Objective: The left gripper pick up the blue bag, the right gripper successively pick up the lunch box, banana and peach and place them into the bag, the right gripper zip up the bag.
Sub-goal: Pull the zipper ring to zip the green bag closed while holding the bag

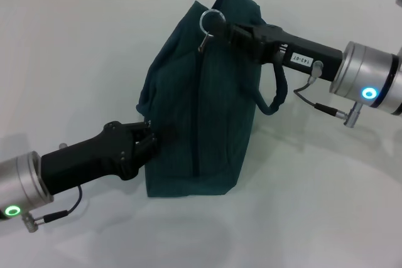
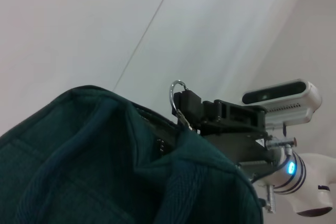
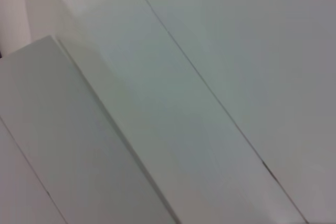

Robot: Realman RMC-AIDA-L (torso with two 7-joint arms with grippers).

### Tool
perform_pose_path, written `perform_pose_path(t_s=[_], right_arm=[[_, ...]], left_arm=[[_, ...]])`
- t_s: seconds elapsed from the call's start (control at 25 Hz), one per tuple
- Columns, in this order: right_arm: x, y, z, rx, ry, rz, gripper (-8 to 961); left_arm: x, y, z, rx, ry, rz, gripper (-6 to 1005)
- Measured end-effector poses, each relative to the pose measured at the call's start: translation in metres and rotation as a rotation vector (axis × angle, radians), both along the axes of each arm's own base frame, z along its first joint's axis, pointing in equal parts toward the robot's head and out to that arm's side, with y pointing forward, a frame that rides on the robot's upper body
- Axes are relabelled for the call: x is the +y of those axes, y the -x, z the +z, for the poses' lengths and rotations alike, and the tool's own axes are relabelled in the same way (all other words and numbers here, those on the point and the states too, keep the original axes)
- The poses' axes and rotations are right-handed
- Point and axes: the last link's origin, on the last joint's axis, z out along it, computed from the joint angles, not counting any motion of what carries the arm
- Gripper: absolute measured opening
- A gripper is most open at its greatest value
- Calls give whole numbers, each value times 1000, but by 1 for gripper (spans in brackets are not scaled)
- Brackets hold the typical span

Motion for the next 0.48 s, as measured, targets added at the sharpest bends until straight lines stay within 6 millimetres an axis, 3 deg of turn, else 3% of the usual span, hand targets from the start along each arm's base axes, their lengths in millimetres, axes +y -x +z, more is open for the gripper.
perform_pose_path(t_s=[0.48], right_arm=[[-2, 3, 2, 9, 5, 25, 5]], left_arm=[[1, -4, 5, -49, -20, -3, 72]])
